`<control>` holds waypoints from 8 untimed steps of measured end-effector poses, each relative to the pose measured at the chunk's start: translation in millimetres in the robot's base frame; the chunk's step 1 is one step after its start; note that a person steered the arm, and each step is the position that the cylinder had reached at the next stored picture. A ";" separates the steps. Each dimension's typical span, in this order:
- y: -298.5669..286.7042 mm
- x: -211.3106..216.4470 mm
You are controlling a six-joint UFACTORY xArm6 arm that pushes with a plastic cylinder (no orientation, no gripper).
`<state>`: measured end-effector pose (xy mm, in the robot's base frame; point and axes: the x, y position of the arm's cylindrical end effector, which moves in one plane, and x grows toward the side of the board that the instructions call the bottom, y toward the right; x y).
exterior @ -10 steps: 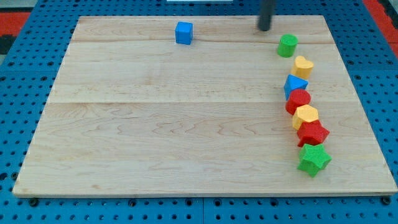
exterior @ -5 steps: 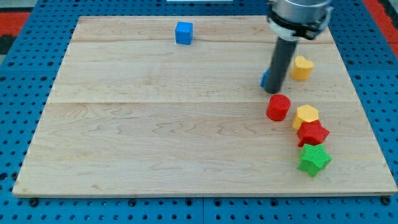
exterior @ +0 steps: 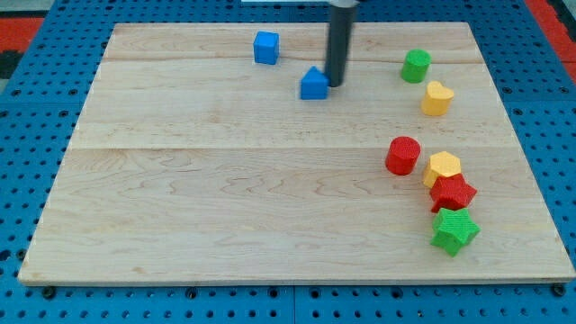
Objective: Place the blue triangle below the blue cube
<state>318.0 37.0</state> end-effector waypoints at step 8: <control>-46.5 -28.6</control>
